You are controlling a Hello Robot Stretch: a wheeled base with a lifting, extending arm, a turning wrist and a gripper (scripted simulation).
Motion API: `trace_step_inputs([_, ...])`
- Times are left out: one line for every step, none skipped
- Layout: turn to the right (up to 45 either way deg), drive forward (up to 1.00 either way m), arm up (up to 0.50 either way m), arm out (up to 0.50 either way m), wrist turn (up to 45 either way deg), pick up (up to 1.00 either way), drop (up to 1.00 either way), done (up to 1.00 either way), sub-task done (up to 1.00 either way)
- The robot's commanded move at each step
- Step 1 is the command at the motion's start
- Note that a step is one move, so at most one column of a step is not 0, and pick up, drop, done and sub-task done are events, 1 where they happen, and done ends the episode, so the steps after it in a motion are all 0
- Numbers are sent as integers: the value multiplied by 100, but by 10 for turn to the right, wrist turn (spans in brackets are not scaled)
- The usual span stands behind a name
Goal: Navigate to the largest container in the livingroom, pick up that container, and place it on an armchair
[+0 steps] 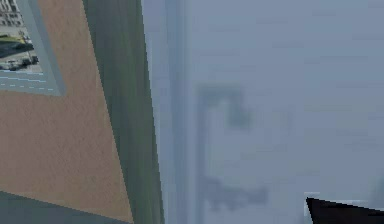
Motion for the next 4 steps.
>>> trace_step_inputs([0,0,38,0,0,0,0,0,0])
trace_step_inputs([0,0,0,30,0,0,0,0,0])
trace_step_inputs([0,0,0,0,450,0,0,0,0])
trace_step_inputs([0,0,0,0,450,0,0,0,0])
